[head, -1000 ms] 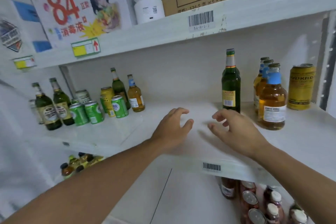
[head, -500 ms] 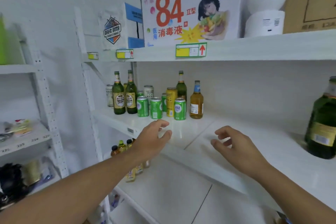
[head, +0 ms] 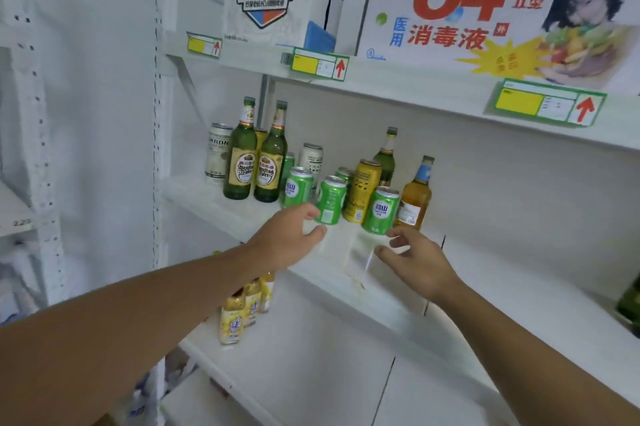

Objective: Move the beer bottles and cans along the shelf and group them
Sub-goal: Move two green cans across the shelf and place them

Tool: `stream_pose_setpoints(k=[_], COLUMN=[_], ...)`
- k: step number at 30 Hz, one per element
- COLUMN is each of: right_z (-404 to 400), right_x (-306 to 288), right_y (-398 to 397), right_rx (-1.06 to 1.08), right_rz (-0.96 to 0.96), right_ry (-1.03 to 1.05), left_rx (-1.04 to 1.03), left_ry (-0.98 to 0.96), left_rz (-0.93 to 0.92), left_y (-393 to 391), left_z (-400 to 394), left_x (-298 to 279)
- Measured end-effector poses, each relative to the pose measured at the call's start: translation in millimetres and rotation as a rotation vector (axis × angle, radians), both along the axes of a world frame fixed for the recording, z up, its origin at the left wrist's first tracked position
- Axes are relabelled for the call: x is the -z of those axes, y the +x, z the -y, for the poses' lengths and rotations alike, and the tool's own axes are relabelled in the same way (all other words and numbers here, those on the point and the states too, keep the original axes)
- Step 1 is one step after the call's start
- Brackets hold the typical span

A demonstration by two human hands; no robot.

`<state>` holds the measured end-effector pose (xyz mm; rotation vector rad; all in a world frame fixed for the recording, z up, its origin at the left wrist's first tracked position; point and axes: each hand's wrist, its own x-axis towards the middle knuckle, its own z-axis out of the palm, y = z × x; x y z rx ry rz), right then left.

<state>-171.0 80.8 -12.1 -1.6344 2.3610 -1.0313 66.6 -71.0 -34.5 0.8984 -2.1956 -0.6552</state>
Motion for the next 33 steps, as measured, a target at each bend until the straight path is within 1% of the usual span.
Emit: stream_pose_setpoints(k=[5, 8, 11, 13, 17, 20, 25, 27, 31, 33], right_z=[21.0, 34.8, 49.0, 59.5, 82.1, 101.1, 133.6, 141.8, 148.4, 146.8], right_x=[-4.1, -6.9, -6.1, -6.2, -5.8, 0.0, 16.9, 19.2, 22.5, 23.2], right_y=[-11.4, -22.3, -36.4, -47.9, -66.2, -77.8, -93.2, -92.8, -95.5, -97.0], right_rx=[0.046, 0.05, 0.019, 0.011, 0.03, 0.027, 0.026, 0.001, 0.014, 0.013], right_rz=[-0.066, -0.098, -0.123, -0.067, 0.118, 0.206, 0.421, 0.448, 0.385, 0.377], right_ry=[0.043, 0.054, 0.059, 0.036, 0.001, -0.027, -0.188, -0.198, -0.201, -0.207], left_rx=[0.03, -0.001, -0.021, -0.043, -0.108, -0.133, -0.2, -0.23, -0.303, -0.299], left_ry=[-0.011, -0.041, -0.047, -0.035, 0.039, 0.052, 0.07, 0.104, 0.14, 0.167], left_rz=[0.009, 0.014, 0.068, 0.08, 0.018, -0.01, -0.032, -0.064, -0.106, -0.139], left_y=[-21.2, -31.6, -43.5, -54.2, -73.9, -83.9, -104.2, -113.2, -124.8, -125.9], left_z=[27.6, 38.9, 49.8, 56.5, 71.6, 83.1, 88.0, 91.7, 96.1, 95.6], left_x=[-4.4, -7.4, -8.9, -12.8, -16.8, -8.9, 4.3, 7.0, 6.6, 4.0])
